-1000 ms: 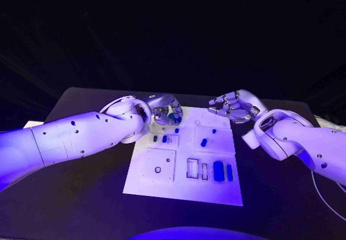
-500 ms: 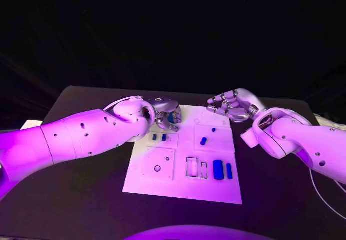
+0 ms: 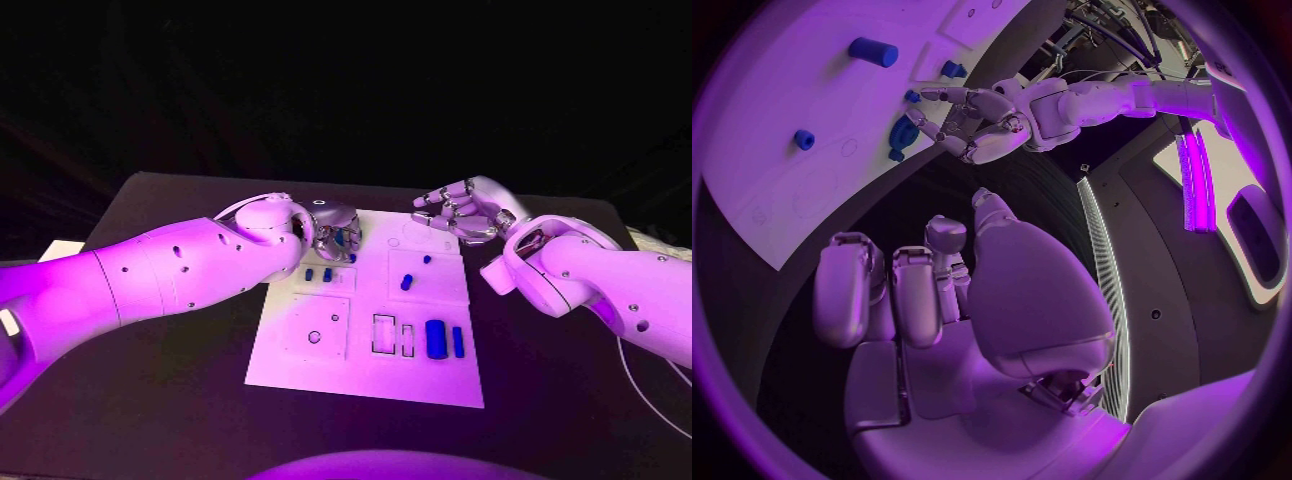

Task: Assemble the parts on the task board

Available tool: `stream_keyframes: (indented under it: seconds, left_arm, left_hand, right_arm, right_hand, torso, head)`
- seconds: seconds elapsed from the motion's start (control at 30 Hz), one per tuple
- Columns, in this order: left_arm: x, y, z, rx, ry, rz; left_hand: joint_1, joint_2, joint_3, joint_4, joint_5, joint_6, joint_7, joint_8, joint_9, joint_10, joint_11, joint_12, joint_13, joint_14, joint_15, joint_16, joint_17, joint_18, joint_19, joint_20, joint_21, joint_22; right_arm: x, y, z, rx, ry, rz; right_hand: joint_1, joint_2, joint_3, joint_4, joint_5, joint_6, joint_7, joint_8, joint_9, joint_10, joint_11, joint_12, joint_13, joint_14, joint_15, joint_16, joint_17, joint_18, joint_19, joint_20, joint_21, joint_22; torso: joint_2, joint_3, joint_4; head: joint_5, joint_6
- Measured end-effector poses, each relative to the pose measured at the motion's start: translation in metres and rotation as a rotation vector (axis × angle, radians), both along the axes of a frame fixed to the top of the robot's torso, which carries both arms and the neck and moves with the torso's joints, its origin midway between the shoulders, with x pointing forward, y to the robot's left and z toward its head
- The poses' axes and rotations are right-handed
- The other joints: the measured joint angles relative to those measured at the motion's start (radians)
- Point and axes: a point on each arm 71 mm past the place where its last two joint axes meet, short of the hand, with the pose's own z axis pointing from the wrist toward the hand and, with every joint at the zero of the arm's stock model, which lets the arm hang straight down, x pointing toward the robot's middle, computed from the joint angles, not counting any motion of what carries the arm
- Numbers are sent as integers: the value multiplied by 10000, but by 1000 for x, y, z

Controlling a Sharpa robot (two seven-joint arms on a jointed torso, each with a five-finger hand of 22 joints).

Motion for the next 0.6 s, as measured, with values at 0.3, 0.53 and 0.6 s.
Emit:
stream_keyframes:
  seconds: [0.3, 0.53, 0.6]
  left_arm:
    - [1, -3, -2, 60, 100, 22]
    - [1, -6, -4, 128, 197, 51]
    - [1, -7, -4, 146, 218, 50]
  left_hand:
    - [0, 0, 463, -102, 0, 201, 11, -116, -83, 218, -7, -165, -170, 0, 0, 41, -68, -151, 0, 0, 333, 300]
    - [-54, -54, 642, -200, 0, 248, -3, -207, -127, 398, -8, -239, -230, -1, 0, 91, -108, -150, 110, -34, 654, 590]
    - [-54, -54, 642, -200, 0, 248, -3, -207, -127, 398, -8, -238, -229, -1, 0, 91, -108, -151, 110, -35, 655, 591]
  right_arm:
    - [0, 0, 0, 6, 2, 9]
    - [0, 1, 0, 10, 4, 16]
    - [0, 1, 0, 10, 5, 17]
  right_hand:
    - [0, 0, 0, 0, 0, 0, 0, 0, -1, 0, 0, 0, 0, 0, 0, 0, -1, 0, 0, 0, 0, -1]
    - [0, 0, 0, 0, 0, 0, 0, 0, -2, 0, 0, 0, 1, 0, 0, 0, -2, 0, 0, 0, 0, -1]
    - [0, 0, 0, 0, 0, 0, 0, 0, -2, 0, 0, 0, 1, 0, 0, 0, -2, 0, 0, 0, 0, -1]
  torso:
    - [-1, 6, -2]
    - [-1, 4, 3]
    - [-2, 4, 1]
  head:
    - [-8, 6]
    - [19, -8]
    - [25, -13]
